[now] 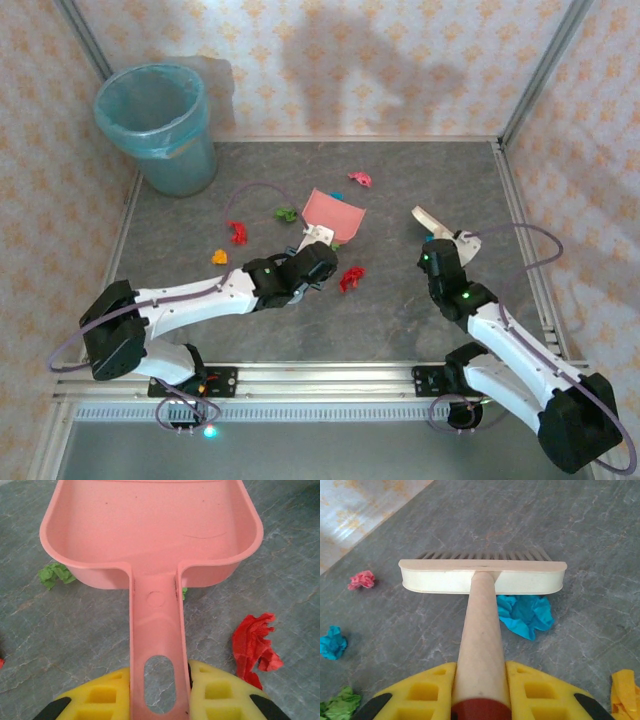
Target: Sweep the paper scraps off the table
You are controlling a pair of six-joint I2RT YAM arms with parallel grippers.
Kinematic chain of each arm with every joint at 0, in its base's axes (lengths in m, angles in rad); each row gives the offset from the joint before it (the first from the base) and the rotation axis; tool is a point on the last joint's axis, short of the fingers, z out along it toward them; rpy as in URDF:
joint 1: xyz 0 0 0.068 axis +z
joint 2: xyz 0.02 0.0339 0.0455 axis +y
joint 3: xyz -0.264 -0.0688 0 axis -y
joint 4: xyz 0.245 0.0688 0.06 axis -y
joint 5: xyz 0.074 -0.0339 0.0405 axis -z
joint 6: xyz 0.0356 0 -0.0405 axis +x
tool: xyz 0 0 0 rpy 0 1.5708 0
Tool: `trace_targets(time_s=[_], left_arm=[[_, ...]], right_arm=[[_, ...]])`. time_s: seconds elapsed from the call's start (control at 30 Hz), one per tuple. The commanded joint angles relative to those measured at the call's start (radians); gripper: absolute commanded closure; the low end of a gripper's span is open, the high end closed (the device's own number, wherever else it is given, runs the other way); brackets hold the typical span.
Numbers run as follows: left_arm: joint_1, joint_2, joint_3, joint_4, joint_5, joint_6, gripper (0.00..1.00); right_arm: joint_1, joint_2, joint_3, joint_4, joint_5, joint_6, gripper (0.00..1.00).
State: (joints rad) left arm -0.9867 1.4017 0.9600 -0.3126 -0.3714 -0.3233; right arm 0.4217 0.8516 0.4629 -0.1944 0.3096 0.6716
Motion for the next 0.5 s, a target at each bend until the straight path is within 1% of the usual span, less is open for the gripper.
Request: trace_targets(time_s=[0.0, 0.07, 0.2, 0.33, 0.4, 0.47], left_arm=[[-0.010, -0.055, -0.014, 0.032, 0.031, -0.010, 1.00], [-0.023, -0.070, -0.022, 0.038, 0.043, -0.009, 1.00], [-0.072, -0.083, -0.013, 0.020, 0.052, 0.024, 1.00], [-0.130, -0.064, 0.001, 0.025, 0.102, 0.040, 1.00], [-0.158, -0.035, 0.032, -0.004, 0.091, 0.049, 1.00], [-0.174, -0.010, 0.052, -0.019, 0.103, 0.051, 1.00]], right_arm=[[-0.006, -0.006, 0.072, 0.000, -0.003, -0.025, 1.00], [-0.007, 0.031, 0.136, -0.071, 0.000, -0.036, 1.00], [-0.010, 0.144, 0.335, -0.374, 0.025, 0.063, 1.00], [-0.011, 0.225, 0.485, -0.629, 0.027, 0.115, 1.00], [-0.010, 0.220, 0.522, -0.701, 0.023, 0.119, 1.00], [-0.012, 0.183, 0.522, -0.716, 0.036, 0.117, 1.00]])
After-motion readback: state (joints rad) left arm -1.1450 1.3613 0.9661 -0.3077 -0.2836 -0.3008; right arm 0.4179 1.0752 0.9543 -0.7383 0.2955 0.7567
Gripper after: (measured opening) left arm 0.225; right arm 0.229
